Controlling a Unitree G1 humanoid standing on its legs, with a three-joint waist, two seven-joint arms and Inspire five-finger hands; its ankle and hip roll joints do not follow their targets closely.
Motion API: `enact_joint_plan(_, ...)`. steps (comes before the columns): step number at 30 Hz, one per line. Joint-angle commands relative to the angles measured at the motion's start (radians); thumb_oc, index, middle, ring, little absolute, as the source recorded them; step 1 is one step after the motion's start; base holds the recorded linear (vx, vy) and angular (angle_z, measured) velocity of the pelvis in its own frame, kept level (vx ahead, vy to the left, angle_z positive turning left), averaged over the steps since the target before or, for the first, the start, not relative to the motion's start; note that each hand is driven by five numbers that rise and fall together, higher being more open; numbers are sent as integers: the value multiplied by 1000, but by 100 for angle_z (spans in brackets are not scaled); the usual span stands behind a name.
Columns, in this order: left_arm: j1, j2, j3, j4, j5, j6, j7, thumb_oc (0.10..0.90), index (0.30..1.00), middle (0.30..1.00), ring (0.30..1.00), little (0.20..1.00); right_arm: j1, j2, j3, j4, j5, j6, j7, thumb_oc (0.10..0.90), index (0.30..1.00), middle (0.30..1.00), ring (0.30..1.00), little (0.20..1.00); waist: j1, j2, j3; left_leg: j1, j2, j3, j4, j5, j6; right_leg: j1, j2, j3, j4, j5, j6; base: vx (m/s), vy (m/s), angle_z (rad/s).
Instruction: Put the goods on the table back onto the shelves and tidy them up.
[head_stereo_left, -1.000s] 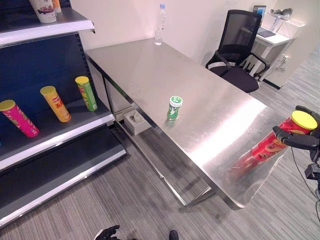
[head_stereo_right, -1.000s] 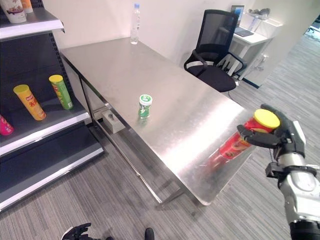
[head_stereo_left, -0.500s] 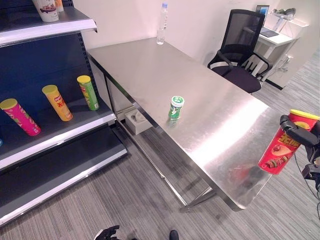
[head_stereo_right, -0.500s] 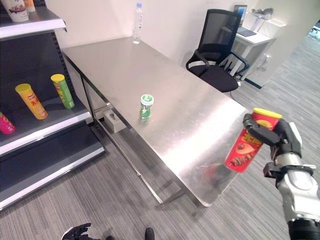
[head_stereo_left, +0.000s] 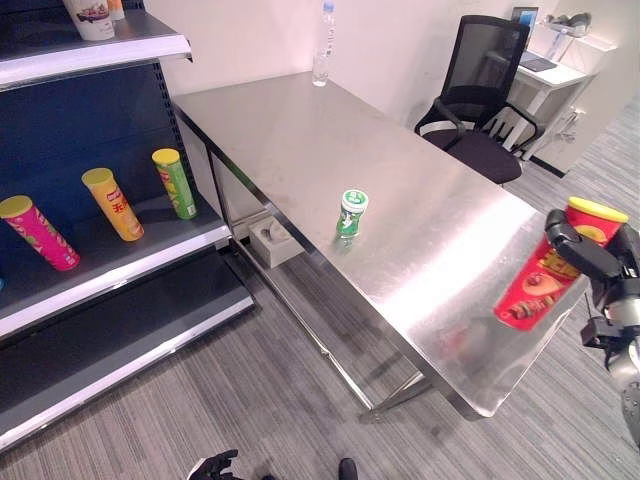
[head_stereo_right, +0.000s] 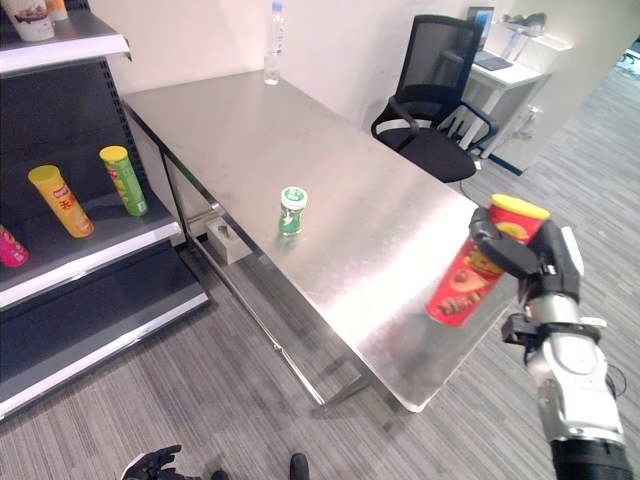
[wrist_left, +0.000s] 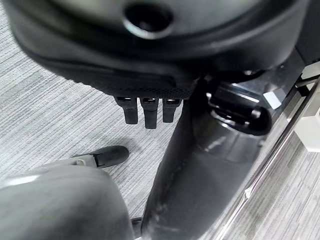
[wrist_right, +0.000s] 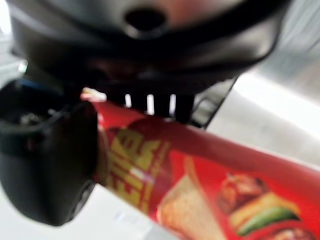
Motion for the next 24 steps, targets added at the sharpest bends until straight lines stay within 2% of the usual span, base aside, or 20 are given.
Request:
enact_joint_plan(1,-30,71,25,-18,-1,-37,-2,800,900,900,900,900,-239,-40,-69,-104,-1,-177,-30,400,300,300,300,300,66,-15,-17,3,23,54,64,-139,-23,-63,-45,27,62,7,114,-95,2,-8)
enact_joint_plan(3,-31,73,29,-16,-3,-37,1,800,900,900,900,900,-258,-34,-52,-113,5,-183,-25,400,300,300,300,300,75,-11,-14,0,24,60,67,-136,-22,-60,-43,11,75,0,108,-64,-3,-8)
enact_joint_plan(6,-27,75,35,-12,-7,-39,2,800,900,900,900,900,-296,-26,-14,-146,13,-188,-6,400,300,300,300,300,99,-5,-24,-9,25,62,63,-123,-22,-20,-25,-20,97,-53,85,-66,-22,-2)
enact_joint_plan(8,-23,67,35,-18,-12,-43,-1,800,900,900,900,900,-295,-28,-15,-163,10,-189,6,400,300,300,300,300,116,-10,-39,-24,17,40,61,-110,-25,17,22,28,99,-108,68,-29,-46,19)
enact_joint_plan(9,-18,63,35,-20,-9,-43,-6,800,900,900,900,900,-275,-25,-32,-180,9,-184,14,400,300,300,300,300,124,-14,-44,-31,10,-1,63,-106,-31,19,51,66,106,-141,50,37,-75,31)
enact_joint_plan(10,-14,58,39,-19,-13,-43,-6,800,900,900,900,900,-277,-24,-30,-191,5,-184,17,400,300,300,300,300,139,-14,-43,-33,4,-26,60,-103,-34,18,61,72,108,-144,43,42,-111,48)
enact_joint_plan(12,-14,54,39,-18,-19,-43,-8,800,900,900,900,900,-274,-22,-30,-203,6,-181,16,400,300,300,300,300,142,-12,-41,-38,1,-55,60,-96,-35,20,65,60,107,-151,35,4,-99,80)
enact_joint_plan(13,-9,43,39,-15,-15,-45,-6,800,900,900,900,900,-271,-22,-37,-208,9,-180,19,400,300,300,300,300,155,-10,-40,-47,-8,-96,58,-85,-42,38,65,30,91,-160,25,-1,-111,94)
enact_joint_plan(15,-6,38,42,-15,-22,-45,-5,800,900,900,900,900,-271,-23,-35,-219,6,-177,22,400,300,300,300,300,151,-9,-41,-52,-13,-122,61,-83,-46,50,64,7,79,-163,23,12,-99,97)
enact_joint_plan(16,5,26,54,-19,-44,-43,-4,800,900,900,900,900,-261,-25,-42,-239,5,-172,27,400,300,300,300,300,157,-3,-40,-67,-23,-157,83,-87,-54,58,64,-27,74,-168,19,33,-49,128)
enact_joint_plan(18,1,17,52,-26,-56,-44,-3,800,900,900,900,900,-250,-47,-64,-254,-12,-176,19,400,300,300,300,300,155,1,-21,-95,-25,-136,124,-87,-73,65,52,-77,77,-173,16,-8,8,99)
enact_joint_plan(19,-1,13,46,-42,-60,-44,-4,800,900,900,900,900,-250,-54,-73,-261,-19,-179,13,400,300,300,300,300,149,4,-8,-116,-7,-95,146,-84,-81,70,41,-109,78,-174,18,-45,51,79)
enact_joint_plan(20,-1,13,45,-43,-60,-43,-3,800,900,900,900,900,-250,-55,-74,-262,-20,-178,12,400,300,300,300,300,148,5,-7,-119,-7,-97,152,-87,-82,71,41,-112,79,-175,18,-54,61,110)
enact_joint_plan(22,-2,10,52,-36,-61,-39,-4,800,900,900,900,900,-260,-57,-70,-266,-31,-181,3,400,300,300,300,300,145,11,-3,-129,37,-48,154,-80,-93,80,33,-147,71,-165,20,-16,121,121)
enact_joint_plan(23,-5,14,66,-31,-67,-41,3,800,900,900,900,900,-267,-58,-72,-278,-40,-187,0,400,300,300,300,300,142,9,-3,-148,101,-47,145,-51,-119,78,8,-162,77,-161,32,-11,233,45)
enact_joint_plan(24,-8,17,72,-28,-72,-45,10,800,900,900,900,900,-272,-64,-73,-280,-40,-192,-6,400,300,300,300,300,138,3,2,-163,145,-51,138,-38,-135,68,-13,-164,84,-160,38,-8,193,7)
